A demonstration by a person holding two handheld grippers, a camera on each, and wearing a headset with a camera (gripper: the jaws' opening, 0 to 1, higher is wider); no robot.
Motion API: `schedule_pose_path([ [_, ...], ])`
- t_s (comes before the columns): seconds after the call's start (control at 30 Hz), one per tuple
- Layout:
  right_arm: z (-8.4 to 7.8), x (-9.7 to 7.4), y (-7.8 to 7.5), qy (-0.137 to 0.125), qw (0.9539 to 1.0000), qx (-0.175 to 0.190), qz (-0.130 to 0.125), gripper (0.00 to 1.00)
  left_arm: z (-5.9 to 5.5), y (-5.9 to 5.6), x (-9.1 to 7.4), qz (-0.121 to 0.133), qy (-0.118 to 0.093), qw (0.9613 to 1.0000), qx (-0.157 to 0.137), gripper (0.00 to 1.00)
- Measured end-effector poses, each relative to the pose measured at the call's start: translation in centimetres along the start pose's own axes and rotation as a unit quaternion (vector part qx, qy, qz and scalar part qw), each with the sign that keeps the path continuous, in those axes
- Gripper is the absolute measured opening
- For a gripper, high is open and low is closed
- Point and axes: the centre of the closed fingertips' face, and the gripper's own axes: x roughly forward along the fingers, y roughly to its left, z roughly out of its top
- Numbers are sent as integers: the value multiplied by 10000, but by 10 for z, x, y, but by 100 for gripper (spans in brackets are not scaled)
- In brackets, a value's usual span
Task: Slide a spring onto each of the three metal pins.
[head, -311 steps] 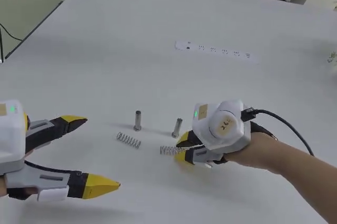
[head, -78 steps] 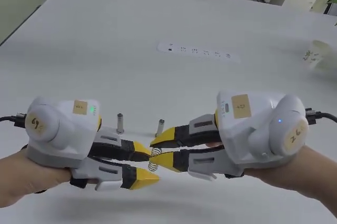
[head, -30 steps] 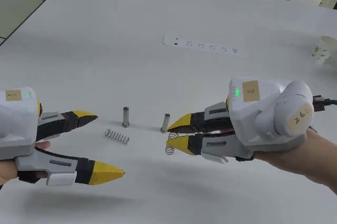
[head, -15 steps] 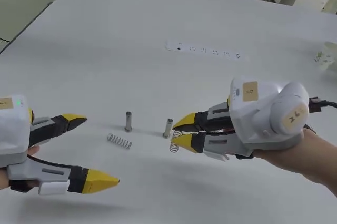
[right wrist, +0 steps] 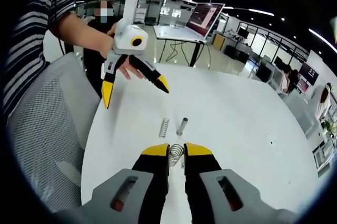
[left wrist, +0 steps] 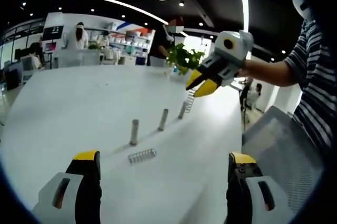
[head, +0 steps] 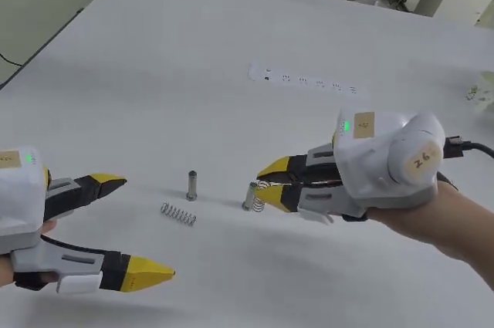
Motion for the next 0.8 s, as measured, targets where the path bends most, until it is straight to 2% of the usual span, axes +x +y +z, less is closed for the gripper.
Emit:
schedule_pose_path([
  [0.4, 0, 4, -33, -98, 9984, 369, -424, 8, 0, -1, -2, 35, -28, 10000, -1, 98],
  [0.57, -2, 8, -40, -79, 9978, 471, -466, 8, 1, -1, -2, 30, -43, 10000, 4, 98],
  [0.8, -8, 14, -42, -27, 9975, 536, -458, 8, 1, 0, -3, 58, -45, 10000, -12, 98],
])
